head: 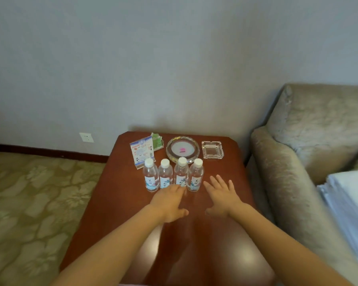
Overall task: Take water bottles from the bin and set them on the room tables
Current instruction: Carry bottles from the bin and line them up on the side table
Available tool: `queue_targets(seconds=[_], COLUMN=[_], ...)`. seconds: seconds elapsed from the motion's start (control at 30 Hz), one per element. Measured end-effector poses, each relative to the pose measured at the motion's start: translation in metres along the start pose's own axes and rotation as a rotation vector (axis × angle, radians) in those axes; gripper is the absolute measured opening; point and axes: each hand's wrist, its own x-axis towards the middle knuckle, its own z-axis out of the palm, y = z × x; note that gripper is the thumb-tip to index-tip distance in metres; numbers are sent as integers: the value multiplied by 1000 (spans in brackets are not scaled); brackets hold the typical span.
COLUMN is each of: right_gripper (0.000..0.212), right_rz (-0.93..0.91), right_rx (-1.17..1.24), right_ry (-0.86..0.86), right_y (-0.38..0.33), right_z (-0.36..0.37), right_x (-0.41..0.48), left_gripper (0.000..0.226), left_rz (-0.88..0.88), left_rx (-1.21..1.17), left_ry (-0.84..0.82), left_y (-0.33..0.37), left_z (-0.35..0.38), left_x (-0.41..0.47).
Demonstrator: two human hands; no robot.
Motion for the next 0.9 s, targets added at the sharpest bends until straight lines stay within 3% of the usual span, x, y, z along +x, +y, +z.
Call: queue_targets(seconds=[0.13,0.33,0.63,0.9], right_gripper=[100,108,107,109], right_rz=[84,226,561,962], right_rx=[31,77,265,482], right_ry=[6,51,175,266], right_y=[1,7,27,70], right_z=[-62,-116,-62,8], right_x=[-86,-220,-398,-584], left_gripper=[90,99,97,99], left_rz=[3,43,352,786], left_rx=[125,144,196,363], left_ry=[-101,-84,-151,-213], left_y=[27,82,207,401], left_z=[-64,-125,-116,-87], left_x=[-45,-107,-165,-209])
